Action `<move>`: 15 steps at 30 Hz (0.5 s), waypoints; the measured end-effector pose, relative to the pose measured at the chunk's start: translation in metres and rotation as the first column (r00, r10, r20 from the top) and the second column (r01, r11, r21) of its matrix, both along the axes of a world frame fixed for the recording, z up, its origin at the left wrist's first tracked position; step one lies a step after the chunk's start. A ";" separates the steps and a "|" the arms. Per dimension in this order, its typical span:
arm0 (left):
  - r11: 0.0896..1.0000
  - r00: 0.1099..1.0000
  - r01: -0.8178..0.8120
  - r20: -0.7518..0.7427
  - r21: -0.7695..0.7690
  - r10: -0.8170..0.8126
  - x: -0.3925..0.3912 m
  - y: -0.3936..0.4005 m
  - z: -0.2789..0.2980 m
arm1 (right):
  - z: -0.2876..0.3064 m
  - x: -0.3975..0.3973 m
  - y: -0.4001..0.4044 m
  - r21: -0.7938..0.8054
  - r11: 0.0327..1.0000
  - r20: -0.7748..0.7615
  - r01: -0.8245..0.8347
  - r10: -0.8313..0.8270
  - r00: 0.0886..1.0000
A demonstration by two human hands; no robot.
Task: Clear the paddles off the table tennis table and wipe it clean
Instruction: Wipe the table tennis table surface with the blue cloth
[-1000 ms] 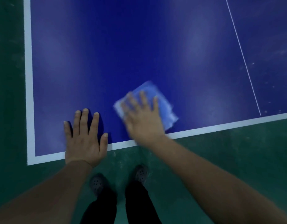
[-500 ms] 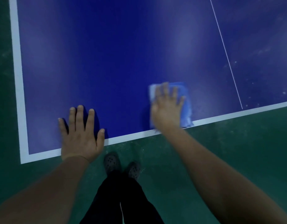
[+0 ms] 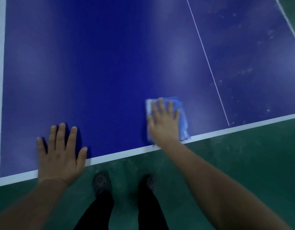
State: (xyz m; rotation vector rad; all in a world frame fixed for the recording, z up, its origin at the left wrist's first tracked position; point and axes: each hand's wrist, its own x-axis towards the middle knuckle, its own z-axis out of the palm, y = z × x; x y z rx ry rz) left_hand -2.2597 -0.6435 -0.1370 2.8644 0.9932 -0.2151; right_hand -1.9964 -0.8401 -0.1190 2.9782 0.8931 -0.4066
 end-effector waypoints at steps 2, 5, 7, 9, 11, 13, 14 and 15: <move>0.999 0.999 -0.040 0.008 -0.018 0.040 0.000 -0.004 0.003 | -0.001 0.001 -0.012 0.007 0.958 -0.035 -0.286 0.286 0.957; 0.995 0.993 -0.090 0.070 -0.052 0.094 0.018 -0.029 0.015 | -0.002 0.064 -0.072 -0.021 0.997 0.037 -0.076 0.077 0.996; 0.997 0.993 -0.038 0.109 -0.073 0.046 0.047 -0.061 0.020 | 0.003 0.102 -0.115 -0.048 0.974 0.001 0.221 -0.221 0.975; 0.995 0.990 0.032 0.139 -0.097 -0.018 0.084 -0.095 0.017 | 0.004 0.107 -0.122 -0.049 0.951 0.004 0.306 -0.306 0.952; 0.989 0.985 0.079 0.159 -0.122 -0.059 0.120 -0.125 0.012 | 0.000 0.090 -0.094 -0.013 0.985 0.053 0.171 -0.170 0.984; 0.989 0.983 0.113 0.157 -0.098 -0.097 0.146 -0.144 0.005 | -0.006 0.079 -0.049 0.076 0.996 0.051 -0.041 0.037 0.998; 0.989 0.984 0.121 0.141 -0.085 -0.109 0.153 -0.149 0.003 | -0.007 0.077 -0.024 0.112 0.985 0.033 -0.133 0.130 0.991; 0.990 0.986 0.122 0.125 -0.067 -0.113 0.156 -0.151 0.001 | -0.008 0.078 0.001 0.145 0.969 0.016 -0.199 0.199 0.980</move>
